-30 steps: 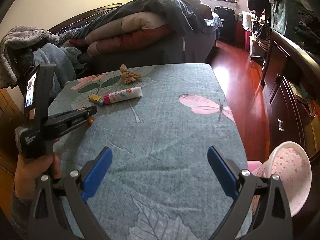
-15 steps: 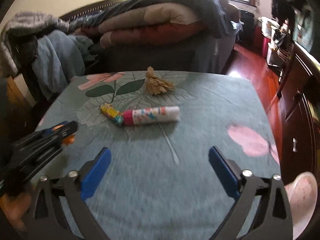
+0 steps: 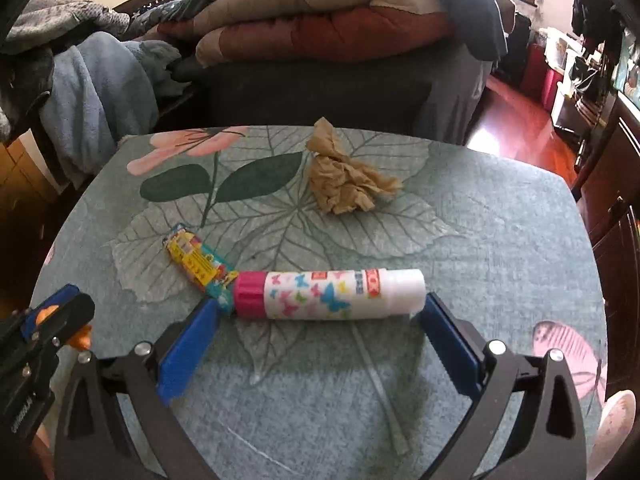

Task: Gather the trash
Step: 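Grasp the orange toy figure with the left tool while the right tool grasps the glue stick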

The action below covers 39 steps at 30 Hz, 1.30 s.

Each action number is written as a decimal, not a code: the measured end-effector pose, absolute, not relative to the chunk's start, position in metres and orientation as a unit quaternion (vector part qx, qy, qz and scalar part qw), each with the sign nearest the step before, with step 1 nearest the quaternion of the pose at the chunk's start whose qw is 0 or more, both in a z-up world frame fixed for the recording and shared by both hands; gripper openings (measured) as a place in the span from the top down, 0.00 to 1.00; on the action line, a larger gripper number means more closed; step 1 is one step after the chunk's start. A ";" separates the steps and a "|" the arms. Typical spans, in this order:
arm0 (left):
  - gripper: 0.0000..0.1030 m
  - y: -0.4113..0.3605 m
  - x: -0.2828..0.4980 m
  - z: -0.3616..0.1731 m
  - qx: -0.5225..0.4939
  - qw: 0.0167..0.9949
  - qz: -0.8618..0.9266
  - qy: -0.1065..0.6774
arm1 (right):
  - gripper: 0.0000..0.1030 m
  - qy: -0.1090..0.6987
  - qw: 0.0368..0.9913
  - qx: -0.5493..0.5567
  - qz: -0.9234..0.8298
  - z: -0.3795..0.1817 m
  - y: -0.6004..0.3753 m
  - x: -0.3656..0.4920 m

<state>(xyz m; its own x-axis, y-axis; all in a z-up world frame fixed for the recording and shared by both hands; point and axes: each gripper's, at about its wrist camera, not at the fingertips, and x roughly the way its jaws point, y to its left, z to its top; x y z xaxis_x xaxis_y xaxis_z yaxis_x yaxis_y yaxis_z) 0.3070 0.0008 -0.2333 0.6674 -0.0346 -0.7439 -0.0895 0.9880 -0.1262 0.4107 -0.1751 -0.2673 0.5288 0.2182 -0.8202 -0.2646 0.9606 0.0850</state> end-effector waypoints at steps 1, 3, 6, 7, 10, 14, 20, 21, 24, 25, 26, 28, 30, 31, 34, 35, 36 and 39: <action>0.77 0.001 0.307 -0.233 -0.076 0.910 0.015 0.408 | 0.12 0.462 0.875 -0.030 0.139 -0.266 -0.174 0.409; 0.77 0.001 0.306 -0.233 -0.077 0.909 0.015 0.408 | 0.24 0.457 0.878 -0.039 0.139 -0.264 -0.173 0.404; 0.77 -0.001 0.304 -0.233 -0.075 0.909 0.017 0.409 | 0.45 0.458 0.877 -0.042 0.143 -0.263 -0.176 0.398; 0.77 -0.002 0.303 -0.232 -0.075 0.909 0.017 0.409 | 0.49 0.458 0.876 -0.040 0.145 -0.263 -0.178 0.395; 0.77 -0.003 0.301 -0.231 -0.073 0.909 0.018 0.409 | 0.63 0.459 0.875 -0.034 0.150 -0.260 -0.183 0.387; 0.77 -0.005 0.297 -0.228 -0.074 0.910 0.019 0.407 | 0.59 0.454 0.878 -0.032 0.150 -0.255 -0.188 0.378; 0.77 -0.005 0.294 -0.224 -0.073 0.913 0.020 0.402 | 0.03 0.435 0.888 -0.004 0.148 -0.245 -0.179 0.388; 0.77 -0.004 0.294 -0.223 -0.073 0.913 0.020 0.401 | 0.03 0.436 0.888 0.000 0.145 -0.245 -0.175 0.392; 0.77 -0.001 0.293 -0.223 -0.074 0.914 0.023 0.399 | 0.03 0.445 0.887 0.004 0.126 -0.250 -0.159 0.406; 0.77 0.001 0.293 -0.223 -0.076 0.914 0.024 0.398 | 0.03 0.448 0.886 0.000 0.118 -0.253 -0.154 0.410; 0.77 0.003 0.293 -0.224 -0.077 0.914 0.026 0.398 | 0.03 0.448 0.887 -0.004 0.113 -0.255 -0.150 0.411; 0.77 0.007 0.294 -0.224 -0.079 0.913 0.028 0.399 | 0.13 0.444 0.890 -0.010 0.100 -0.256 -0.145 0.413; 0.77 0.010 0.293 -0.225 -0.081 0.912 0.030 0.400 | 0.15 0.443 0.891 -0.009 0.098 -0.256 -0.144 0.410; 0.77 0.012 0.292 -0.225 -0.081 0.912 0.031 0.400 | 0.15 0.442 0.891 -0.007 0.101 -0.256 -0.145 0.408; 0.77 0.015 0.290 -0.224 -0.084 0.913 0.032 0.399 | 0.15 0.443 0.890 0.001 0.110 -0.254 -0.153 0.400; 0.77 0.015 0.289 -0.224 -0.085 0.913 0.032 0.399 | 0.15 0.444 0.889 0.003 0.111 -0.253 -0.156 0.396; 0.77 0.015 0.287 -0.224 -0.086 0.913 0.031 0.399 | 0.15 0.444 0.889 0.005 0.112 -0.252 -0.159 0.392; 0.77 0.012 0.284 -0.221 -0.087 0.913 0.029 0.398 | 0.15 0.443 0.889 0.008 0.116 -0.247 -0.169 0.376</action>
<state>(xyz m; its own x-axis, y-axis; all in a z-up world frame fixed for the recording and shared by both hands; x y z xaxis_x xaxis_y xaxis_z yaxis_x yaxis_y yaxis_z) 0.2839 0.0123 -0.2213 0.6818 -0.0163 -0.7314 -0.1224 0.9831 -0.1360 0.3759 -0.1691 -0.2466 0.5803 0.2127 -0.7861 -0.1989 0.9731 0.1165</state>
